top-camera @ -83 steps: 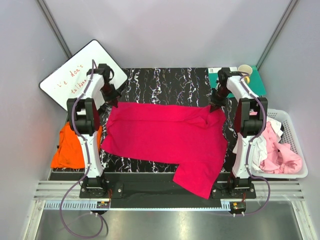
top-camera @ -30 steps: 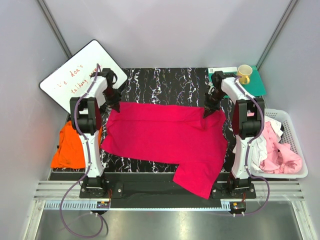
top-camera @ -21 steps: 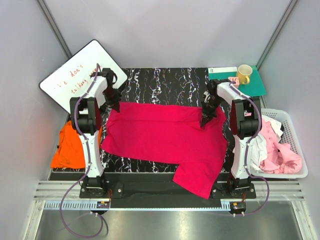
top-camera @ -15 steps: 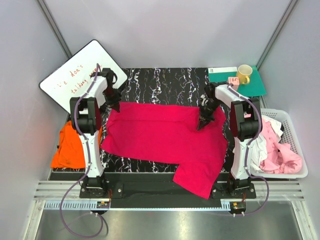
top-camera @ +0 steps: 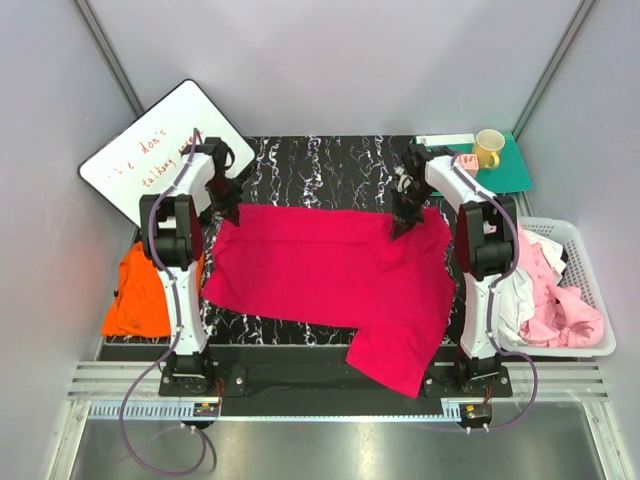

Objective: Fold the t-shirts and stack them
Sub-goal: Fold the flattened tshirt in 1/3 of the way

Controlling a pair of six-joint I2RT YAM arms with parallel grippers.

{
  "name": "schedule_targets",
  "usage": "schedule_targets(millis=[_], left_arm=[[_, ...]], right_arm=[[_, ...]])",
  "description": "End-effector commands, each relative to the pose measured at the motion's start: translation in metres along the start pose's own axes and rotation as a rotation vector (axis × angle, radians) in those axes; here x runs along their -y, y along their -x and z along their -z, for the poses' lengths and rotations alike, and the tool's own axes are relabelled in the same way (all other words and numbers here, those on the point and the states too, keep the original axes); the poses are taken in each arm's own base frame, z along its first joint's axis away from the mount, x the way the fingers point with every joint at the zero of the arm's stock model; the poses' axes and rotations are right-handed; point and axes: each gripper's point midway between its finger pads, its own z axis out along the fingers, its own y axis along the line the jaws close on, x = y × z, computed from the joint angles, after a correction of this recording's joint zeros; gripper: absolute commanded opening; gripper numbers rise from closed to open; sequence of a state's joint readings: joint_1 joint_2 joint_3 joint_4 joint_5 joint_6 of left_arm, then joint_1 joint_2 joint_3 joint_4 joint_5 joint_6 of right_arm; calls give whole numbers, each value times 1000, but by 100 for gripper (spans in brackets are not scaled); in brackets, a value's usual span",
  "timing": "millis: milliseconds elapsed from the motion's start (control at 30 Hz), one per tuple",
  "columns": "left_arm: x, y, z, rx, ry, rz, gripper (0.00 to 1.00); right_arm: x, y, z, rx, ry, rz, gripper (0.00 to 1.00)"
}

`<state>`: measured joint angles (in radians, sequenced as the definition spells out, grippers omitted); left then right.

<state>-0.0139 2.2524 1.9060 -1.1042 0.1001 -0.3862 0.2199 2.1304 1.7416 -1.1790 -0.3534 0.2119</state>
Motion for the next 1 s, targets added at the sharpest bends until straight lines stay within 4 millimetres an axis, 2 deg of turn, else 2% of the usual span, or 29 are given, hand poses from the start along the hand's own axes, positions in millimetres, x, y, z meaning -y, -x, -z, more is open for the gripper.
schedule_targets(millis=[0,33,100,133,233,333,433,567,767,967], left_arm=[[3,5,28,69,-20,-31,0],[2,5,28,69,-18,-32,0],[1,4,30,72,-13,-32,0],[1,4,30,73,-12,-32,0],[1,4,32,78,-12,-33,0],[1,5,32,82,-12,-33,0],[1,5,33,81,-13,-33,0],[2,5,31,75,-17,-34,0],[2,5,31,76,-18,-38,0],[1,2,24,55,-16,-44,0]], right_arm=[[3,47,1,98,-66,32,0],[8,53,-8,88,-86,23,0],[7,63,-7,98,-98,30,0],[14,65,-15,78,-121,23,0],[22,69,-16,67,-170,33,0],[26,69,-8,81,-203,35,0],[38,64,-7,79,-260,23,0],[56,48,-15,32,-329,-7,0],[74,28,-10,12,-421,-44,0],[75,18,8,46,-443,-57,0]])
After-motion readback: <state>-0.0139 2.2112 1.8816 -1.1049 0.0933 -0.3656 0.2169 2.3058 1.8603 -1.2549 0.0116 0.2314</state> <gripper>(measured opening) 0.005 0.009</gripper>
